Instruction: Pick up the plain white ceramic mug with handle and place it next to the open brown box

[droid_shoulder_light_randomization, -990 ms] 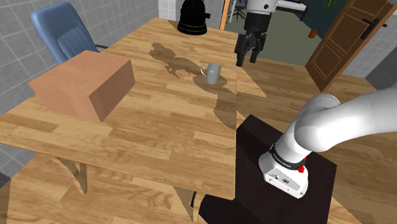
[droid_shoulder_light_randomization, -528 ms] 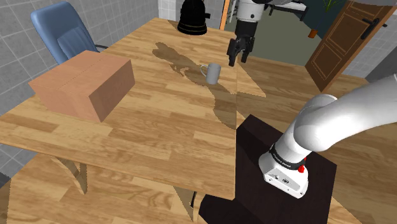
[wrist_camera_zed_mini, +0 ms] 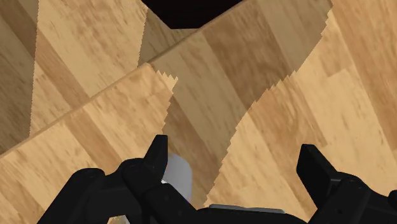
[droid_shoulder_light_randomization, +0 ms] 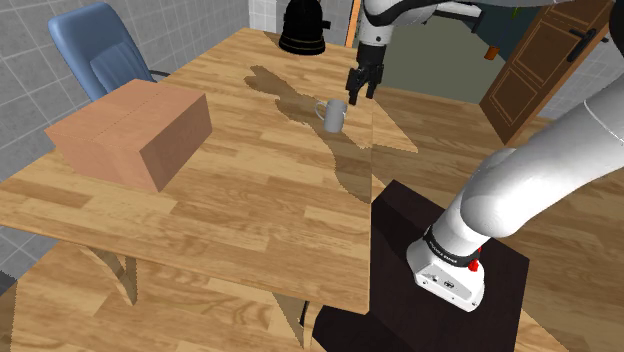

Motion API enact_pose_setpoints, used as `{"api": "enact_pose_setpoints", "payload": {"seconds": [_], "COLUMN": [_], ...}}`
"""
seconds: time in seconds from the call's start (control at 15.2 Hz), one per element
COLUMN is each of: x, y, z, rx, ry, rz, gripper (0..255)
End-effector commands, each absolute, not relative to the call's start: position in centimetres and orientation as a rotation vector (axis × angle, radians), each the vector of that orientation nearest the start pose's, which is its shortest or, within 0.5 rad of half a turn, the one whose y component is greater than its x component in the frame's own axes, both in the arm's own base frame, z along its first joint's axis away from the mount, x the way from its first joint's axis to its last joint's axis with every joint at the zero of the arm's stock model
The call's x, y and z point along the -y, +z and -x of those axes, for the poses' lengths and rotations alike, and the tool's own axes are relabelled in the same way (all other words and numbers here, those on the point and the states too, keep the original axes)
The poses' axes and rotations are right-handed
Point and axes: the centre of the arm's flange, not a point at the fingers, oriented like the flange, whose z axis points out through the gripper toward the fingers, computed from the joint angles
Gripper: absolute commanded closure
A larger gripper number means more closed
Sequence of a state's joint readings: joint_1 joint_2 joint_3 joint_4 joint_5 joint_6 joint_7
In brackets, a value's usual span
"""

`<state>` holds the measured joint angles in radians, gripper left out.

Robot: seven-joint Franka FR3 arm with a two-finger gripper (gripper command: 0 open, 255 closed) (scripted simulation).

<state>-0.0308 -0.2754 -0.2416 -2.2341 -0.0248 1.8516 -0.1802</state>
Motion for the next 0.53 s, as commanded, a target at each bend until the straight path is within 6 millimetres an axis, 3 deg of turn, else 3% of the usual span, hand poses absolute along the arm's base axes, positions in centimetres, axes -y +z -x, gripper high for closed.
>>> {"api": "enact_pose_setpoints", "payload": {"seconds": [0.0,0.46], "x": [14.4,19.7], "y": [46.2,42.5], "z": [-45.8,-51.8], "rx": [-0.098,-0.063], "ry": [0.148,0.121], "rz": [3.08,3.108], "gripper": [0,0]}}
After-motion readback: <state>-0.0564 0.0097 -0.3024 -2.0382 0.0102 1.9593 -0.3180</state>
